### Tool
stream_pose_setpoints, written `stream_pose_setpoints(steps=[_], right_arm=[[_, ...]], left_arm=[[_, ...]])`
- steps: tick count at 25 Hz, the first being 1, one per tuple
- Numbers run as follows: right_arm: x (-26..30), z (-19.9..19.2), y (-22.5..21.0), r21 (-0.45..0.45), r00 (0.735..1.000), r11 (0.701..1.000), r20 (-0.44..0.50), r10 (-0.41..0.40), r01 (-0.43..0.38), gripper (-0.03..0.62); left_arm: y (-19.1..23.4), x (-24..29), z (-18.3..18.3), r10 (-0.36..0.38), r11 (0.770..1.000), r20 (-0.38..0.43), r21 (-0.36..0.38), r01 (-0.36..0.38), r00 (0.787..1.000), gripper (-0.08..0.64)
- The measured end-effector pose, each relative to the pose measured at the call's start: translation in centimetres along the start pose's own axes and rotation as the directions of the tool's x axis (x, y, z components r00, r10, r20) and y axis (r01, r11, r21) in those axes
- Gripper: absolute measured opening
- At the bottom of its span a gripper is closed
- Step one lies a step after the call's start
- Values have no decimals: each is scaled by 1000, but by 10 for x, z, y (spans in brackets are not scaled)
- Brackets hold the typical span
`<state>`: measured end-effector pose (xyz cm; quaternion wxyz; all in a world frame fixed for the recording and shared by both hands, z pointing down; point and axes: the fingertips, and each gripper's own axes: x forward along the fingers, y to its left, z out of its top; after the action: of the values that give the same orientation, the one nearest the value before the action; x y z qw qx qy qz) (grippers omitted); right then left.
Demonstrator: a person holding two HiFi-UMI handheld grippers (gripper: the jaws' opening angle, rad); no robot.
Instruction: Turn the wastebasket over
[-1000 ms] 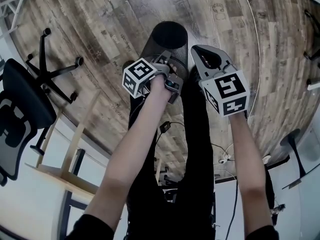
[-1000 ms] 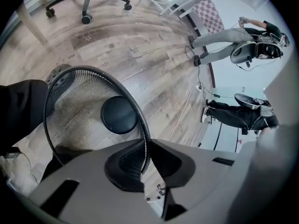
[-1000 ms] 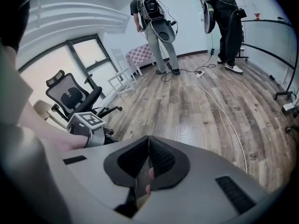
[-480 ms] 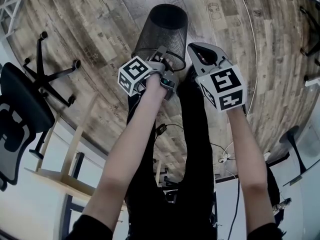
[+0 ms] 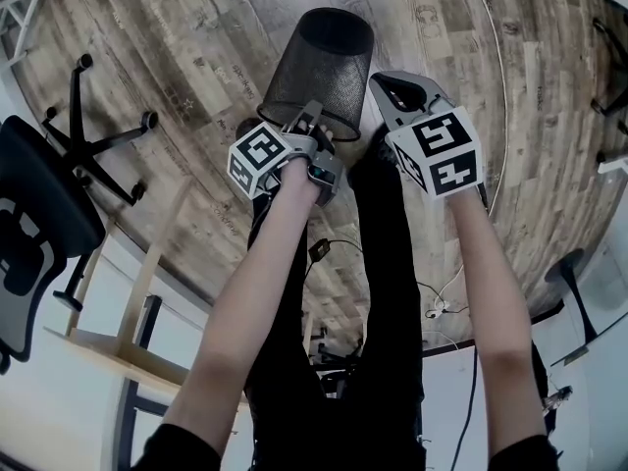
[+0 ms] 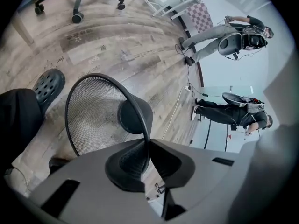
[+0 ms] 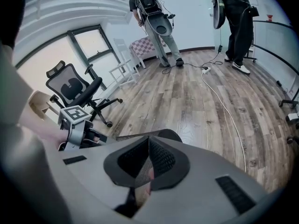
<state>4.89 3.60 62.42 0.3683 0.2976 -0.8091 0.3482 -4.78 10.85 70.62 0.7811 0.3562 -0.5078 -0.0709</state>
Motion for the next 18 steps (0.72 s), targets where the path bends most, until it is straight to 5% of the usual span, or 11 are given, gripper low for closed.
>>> stream_pose_setpoints(steps=[10,18], right_arm=[[48,-21,-10,-3,995,999,-95,37,-37,34],[79,-44,-23,-24,985,999,-165,41,-46,75]], left_arm=[[61,-23,10,101,994,-5,32,-100,995,40],[85,-20,19,81,987,-51,146,-72,995,43]])
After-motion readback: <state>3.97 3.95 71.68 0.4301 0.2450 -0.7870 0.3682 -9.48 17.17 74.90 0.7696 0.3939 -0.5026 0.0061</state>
